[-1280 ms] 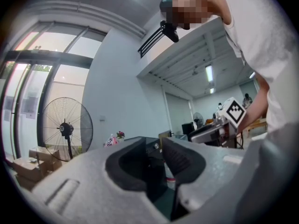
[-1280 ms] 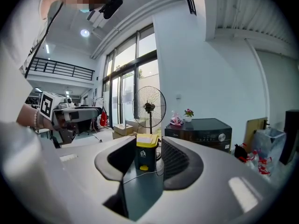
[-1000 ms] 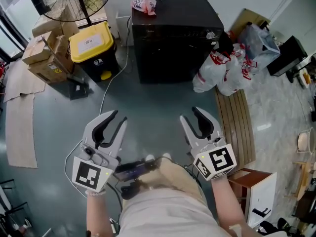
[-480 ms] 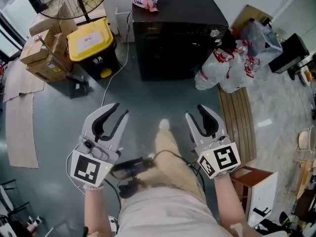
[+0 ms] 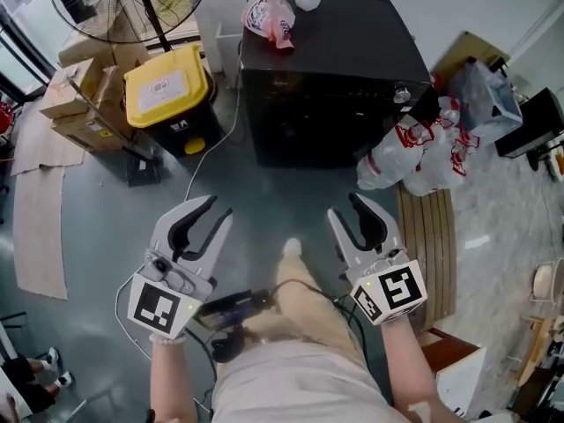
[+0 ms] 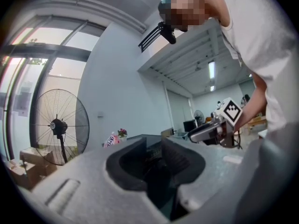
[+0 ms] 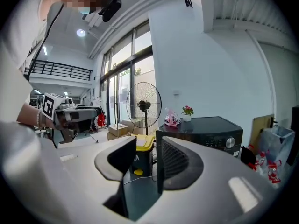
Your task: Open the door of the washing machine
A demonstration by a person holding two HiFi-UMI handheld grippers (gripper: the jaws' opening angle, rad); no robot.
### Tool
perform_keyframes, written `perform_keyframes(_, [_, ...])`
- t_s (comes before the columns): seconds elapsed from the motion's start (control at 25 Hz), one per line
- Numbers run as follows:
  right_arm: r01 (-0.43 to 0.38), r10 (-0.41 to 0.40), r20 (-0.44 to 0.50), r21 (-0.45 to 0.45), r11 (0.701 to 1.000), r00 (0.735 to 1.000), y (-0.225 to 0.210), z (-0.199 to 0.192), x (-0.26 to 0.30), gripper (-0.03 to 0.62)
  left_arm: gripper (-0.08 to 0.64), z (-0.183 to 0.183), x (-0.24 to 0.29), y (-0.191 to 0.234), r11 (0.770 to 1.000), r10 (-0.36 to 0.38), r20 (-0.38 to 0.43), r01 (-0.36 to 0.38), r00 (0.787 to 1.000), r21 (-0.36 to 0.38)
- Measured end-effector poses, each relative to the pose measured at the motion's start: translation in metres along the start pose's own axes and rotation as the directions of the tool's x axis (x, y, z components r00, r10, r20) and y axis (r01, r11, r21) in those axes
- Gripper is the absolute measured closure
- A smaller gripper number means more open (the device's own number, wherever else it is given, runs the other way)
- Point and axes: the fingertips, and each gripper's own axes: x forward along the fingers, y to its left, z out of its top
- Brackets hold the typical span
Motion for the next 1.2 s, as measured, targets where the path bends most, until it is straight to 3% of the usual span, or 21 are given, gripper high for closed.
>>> perform_keyframes(0.48, [-0.084, 0.083, -0.050, -0.015, 0.996, 0.995, -0.088, 0.000, 0.083, 0.439, 0.463, -0.013, 0.116, 0.049, 1.000, -0.008, -0.020, 0.009, 1.000, 0.030])
perform_keyframes(0.84, [-0.132, 0.132, -0.077, 0.013, 0.991, 0.988, -0.094, -0.018, 0.117, 0.439, 0.462, -0.034, 0.141, 0.060, 0.997, -0.047, -0.046, 0.050, 0.998, 0.065])
perform_keyframes(1.2, [-0.098, 0.099, -0.101, 0.009, 0.995, 0.990, -0.093, -0.041, 0.143, 0.439, 0.454, -0.070, 0.160, 0.077, 0.994, -0.102, -0.032, 0.103, 0.994, 0.040])
